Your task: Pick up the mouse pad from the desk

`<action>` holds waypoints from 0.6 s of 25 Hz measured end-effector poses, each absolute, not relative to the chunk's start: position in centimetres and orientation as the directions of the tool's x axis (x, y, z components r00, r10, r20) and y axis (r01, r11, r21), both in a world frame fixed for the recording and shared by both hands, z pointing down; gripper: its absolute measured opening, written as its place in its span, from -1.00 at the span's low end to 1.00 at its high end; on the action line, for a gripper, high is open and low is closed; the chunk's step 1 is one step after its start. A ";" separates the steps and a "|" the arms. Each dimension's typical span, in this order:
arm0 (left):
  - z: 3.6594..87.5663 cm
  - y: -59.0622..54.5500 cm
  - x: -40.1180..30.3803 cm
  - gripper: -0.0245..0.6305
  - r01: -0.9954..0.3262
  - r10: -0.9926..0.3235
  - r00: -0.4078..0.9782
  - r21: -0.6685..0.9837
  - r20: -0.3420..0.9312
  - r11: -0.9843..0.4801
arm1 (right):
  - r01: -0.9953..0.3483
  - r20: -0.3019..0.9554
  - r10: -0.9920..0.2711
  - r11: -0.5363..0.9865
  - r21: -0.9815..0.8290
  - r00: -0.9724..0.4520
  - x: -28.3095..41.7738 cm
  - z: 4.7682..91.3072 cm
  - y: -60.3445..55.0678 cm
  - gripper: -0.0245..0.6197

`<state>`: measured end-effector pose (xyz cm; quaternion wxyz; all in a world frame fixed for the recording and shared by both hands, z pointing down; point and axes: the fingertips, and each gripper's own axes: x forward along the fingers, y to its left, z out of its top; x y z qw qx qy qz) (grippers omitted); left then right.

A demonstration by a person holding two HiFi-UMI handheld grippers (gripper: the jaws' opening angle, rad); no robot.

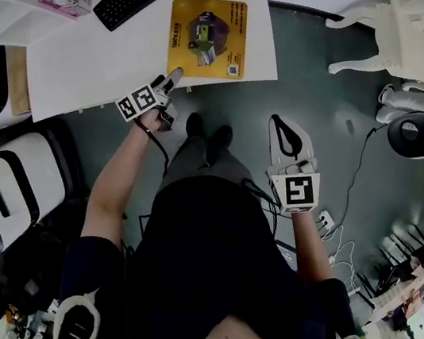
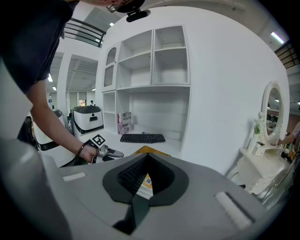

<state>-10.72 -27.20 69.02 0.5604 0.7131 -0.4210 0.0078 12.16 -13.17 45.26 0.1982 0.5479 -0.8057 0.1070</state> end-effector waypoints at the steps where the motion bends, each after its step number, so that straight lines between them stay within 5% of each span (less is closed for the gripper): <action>1: 69.4 -27.3 -10.8 0.48 -0.602 -0.593 0.642 0.798 0.487 0.004 | -0.925 0.440 -0.839 0.377 0.043 -0.321 12.2 45.3 -13.3 -0.92; 15: 70.3 -28.6 -11.1 0.34 -0.442 -0.607 0.661 0.883 0.441 0.161 | -0.925 0.459 -0.825 0.380 0.016 -0.331 12.0 46.2 -14.0 -0.92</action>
